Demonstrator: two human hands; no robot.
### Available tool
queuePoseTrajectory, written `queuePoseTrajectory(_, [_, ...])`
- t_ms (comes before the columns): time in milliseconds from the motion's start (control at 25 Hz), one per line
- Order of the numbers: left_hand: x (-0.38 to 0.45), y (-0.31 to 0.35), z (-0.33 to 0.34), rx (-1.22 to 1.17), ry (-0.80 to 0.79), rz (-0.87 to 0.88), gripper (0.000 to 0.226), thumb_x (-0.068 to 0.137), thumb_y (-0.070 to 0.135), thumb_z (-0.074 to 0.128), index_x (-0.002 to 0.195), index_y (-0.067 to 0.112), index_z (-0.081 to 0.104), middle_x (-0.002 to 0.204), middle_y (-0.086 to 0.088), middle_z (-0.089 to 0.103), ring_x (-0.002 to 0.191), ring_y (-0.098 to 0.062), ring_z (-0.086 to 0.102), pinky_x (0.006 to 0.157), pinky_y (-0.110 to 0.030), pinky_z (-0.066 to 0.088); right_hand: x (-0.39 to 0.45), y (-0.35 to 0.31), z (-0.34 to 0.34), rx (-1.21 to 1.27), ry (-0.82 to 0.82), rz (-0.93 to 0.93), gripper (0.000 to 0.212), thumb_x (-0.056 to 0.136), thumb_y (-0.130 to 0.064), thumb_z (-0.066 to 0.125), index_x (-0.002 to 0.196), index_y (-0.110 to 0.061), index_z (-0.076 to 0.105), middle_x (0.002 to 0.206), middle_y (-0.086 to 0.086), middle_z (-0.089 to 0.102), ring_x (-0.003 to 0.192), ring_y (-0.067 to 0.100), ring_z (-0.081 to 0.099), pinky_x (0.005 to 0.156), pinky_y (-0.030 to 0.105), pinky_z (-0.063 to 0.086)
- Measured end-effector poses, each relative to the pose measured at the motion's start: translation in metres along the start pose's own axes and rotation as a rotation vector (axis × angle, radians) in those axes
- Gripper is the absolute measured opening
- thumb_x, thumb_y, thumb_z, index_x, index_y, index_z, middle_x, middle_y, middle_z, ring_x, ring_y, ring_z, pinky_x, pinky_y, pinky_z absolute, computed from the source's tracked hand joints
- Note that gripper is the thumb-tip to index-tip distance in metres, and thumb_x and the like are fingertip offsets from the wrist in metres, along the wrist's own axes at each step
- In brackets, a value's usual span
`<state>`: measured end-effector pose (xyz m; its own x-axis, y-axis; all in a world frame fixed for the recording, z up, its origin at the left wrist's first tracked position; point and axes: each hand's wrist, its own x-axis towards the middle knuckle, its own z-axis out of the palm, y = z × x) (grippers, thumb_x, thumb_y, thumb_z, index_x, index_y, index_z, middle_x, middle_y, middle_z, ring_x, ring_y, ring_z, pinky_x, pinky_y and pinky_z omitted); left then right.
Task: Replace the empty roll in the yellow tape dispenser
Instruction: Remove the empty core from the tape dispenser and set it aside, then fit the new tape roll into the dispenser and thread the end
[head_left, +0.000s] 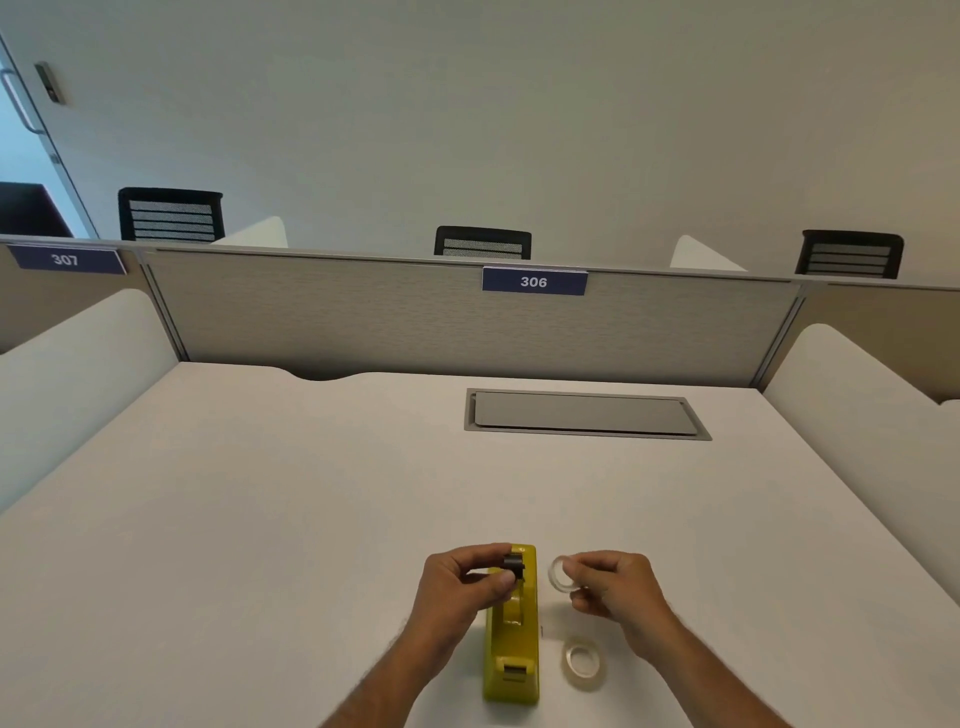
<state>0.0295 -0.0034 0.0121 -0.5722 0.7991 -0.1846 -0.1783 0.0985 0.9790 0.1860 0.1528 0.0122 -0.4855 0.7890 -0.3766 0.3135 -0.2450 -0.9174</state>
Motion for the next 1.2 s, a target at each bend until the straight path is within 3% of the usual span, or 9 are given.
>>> queuePoseTrajectory(200, [-0.001,-0.001,0.003,0.046,0.011,-0.008,0.029,0.079,0.002,0.078,0.101,0.021,0.078,0.096,0.004,0.080,0.088,-0.019,0.076,0.070,-0.023,0.060,0.012,0.019,-0.007,-0.583,0.123,-0.046,0.010,0.070,-0.016,0.081,0.061,-0.019,0.078,0.053,-0.002,0.073,0.053,0.016,0.072,0.062,0.031,0.063])
queuePoseTrajectory(440, [-0.002,-0.002,0.003,0.095,0.011,-0.005,0.030,0.079,0.006,0.079,0.100,0.028,0.077,0.099,0.005,0.080,0.090,-0.018,0.075,0.074,-0.026,0.061,0.017,0.022,-0.007,-0.759,0.152,-0.058,0.018,0.070,-0.021,0.080,0.054,-0.025,0.074,0.042,-0.010,0.065,0.051,0.007,0.067,0.056,0.023,0.056])
queuePoseTrajectory(560, [-0.002,-0.005,0.001,0.117,0.014,-0.011,0.031,0.079,0.008,0.079,0.104,0.026,0.077,0.104,0.002,0.079,0.094,-0.020,0.075,0.085,-0.035,0.062,0.011,0.018,-0.006,-0.729,0.168,-0.102,0.015,0.072,-0.031,0.080,0.061,-0.024,0.074,0.052,-0.008,0.070,0.050,0.008,0.068,0.062,0.028,0.060])
queuePoseTrajectory(680, [-0.002,-0.006,0.000,0.118,0.021,-0.016,0.031,0.079,0.008,0.079,0.102,0.028,0.077,0.103,0.005,0.079,0.093,-0.017,0.075,0.083,-0.032,0.062,-0.004,0.013,-0.005,-0.859,0.113,-0.177,0.019,0.069,-0.048,0.077,0.070,-0.030,0.070,0.069,-0.010,0.071,0.065,0.006,0.065,0.069,0.028,0.059])
queuePoseTrajectory(800, [-0.003,-0.006,0.000,0.119,0.024,-0.021,0.031,0.079,0.007,0.080,0.102,0.028,0.077,0.101,0.006,0.079,0.092,-0.016,0.075,0.081,-0.030,0.062,-0.025,0.015,0.000,-1.069,-0.010,-0.187,0.054,0.053,-0.070,0.068,0.093,-0.034,0.067,0.086,-0.013,0.065,0.081,0.006,0.061,0.072,0.023,0.051])
queuePoseTrajectory(880, [-0.004,-0.004,0.001,0.108,0.022,-0.021,0.032,0.079,0.005,0.079,0.102,0.027,0.077,0.096,0.009,0.080,0.088,-0.014,0.076,0.073,-0.023,0.061,-0.032,0.022,0.004,-1.165,-0.081,-0.156,0.070,0.050,-0.074,0.069,0.108,-0.037,0.060,0.102,-0.014,0.061,0.093,0.009,0.057,0.079,0.024,0.047])
queuePoseTrajectory(1000, [-0.007,-0.002,0.002,0.099,0.015,-0.021,0.031,0.079,0.003,0.079,0.101,0.026,0.076,0.088,0.014,0.080,0.083,-0.010,0.076,0.065,-0.016,0.057,-0.035,0.030,0.008,-1.136,-0.113,-0.131,0.067,0.056,-0.065,0.076,0.114,-0.036,0.059,0.114,-0.011,0.061,0.100,0.009,0.057,0.087,0.024,0.049])
queuePoseTrajectory(1080, [-0.008,-0.001,0.002,0.101,0.020,-0.022,0.031,0.078,0.005,0.080,0.100,0.027,0.076,0.090,0.013,0.080,0.084,-0.011,0.076,0.066,-0.017,0.057,-0.034,0.028,0.009,-1.045,-0.079,-0.151,0.058,0.057,-0.059,0.079,0.107,-0.032,0.066,0.105,-0.009,0.066,0.092,0.008,0.060,0.081,0.023,0.052])
queuePoseTrajectory(1200, [-0.008,-0.001,0.002,0.104,0.017,-0.023,0.031,0.078,0.006,0.081,0.100,0.027,0.077,0.091,0.010,0.080,0.086,-0.015,0.076,0.067,-0.018,0.058,-0.031,0.019,0.006,-0.541,-0.035,-0.116,0.046,0.054,-0.037,0.093,0.091,-0.017,0.075,0.092,0.002,0.071,0.078,0.016,0.070,0.065,0.029,0.062])
